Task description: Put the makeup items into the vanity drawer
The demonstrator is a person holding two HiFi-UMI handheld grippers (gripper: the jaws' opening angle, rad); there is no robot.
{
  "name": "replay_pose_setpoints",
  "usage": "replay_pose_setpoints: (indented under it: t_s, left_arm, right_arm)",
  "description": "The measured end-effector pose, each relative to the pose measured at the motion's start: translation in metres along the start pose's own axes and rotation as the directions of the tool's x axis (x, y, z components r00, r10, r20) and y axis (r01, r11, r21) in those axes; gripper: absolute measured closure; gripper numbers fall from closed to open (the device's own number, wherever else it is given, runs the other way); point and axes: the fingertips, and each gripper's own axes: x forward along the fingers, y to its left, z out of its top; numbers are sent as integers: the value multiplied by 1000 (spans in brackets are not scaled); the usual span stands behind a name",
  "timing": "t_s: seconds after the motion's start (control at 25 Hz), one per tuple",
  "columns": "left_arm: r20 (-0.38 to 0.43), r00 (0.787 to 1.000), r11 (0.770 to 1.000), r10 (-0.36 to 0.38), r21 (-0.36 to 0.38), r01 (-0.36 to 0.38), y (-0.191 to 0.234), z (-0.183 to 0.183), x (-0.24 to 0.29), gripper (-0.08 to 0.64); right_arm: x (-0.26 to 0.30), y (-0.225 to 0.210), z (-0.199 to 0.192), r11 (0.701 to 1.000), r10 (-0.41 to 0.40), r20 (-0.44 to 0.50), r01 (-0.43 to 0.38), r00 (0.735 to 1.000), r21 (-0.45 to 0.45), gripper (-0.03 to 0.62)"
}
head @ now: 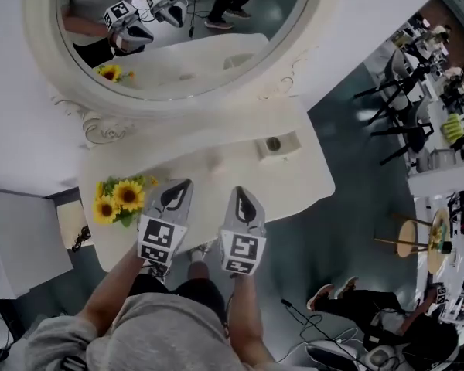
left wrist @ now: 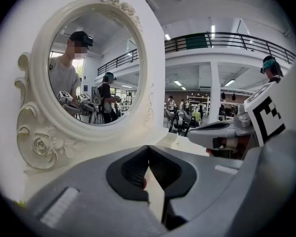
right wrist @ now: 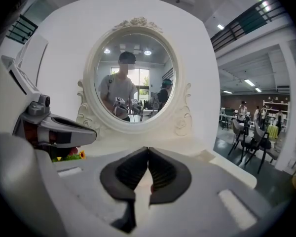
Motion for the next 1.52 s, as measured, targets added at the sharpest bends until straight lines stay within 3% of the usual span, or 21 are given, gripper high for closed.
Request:
replay_pose_setpoints:
  t_s: [0.68, 0.8, 0.84, 0.96, 1.52]
  left_arm:
    - [-131, 985, 985, 113, -113, -128, 25, -64, 56, 549]
    - [-151, 980, 981, 129, -126, -148, 27, -73, 60, 549]
    - [-158, 978, 979, 134, -129, -155, 28, -76, 61, 549]
    - [-174, 974, 975, 146, -139, -171, 28, -83, 63, 549]
    - [-225, 953, 957, 202, -164, -241, 30, -108, 66, 549]
  right_arm:
    - [94, 3, -70, 982, 184, -166, -189, 969, -15, 585]
    - [105, 6, -82, 973, 226, -194, -231, 955, -3, 512]
    - [109, 9, -86, 967, 250, -205, -255, 946, 3, 430]
    - [119, 15, -98, 951, 299, -236, -308, 925, -1, 342]
    - [148, 22, -139, 921, 354, -330, -387, 875, -39, 337]
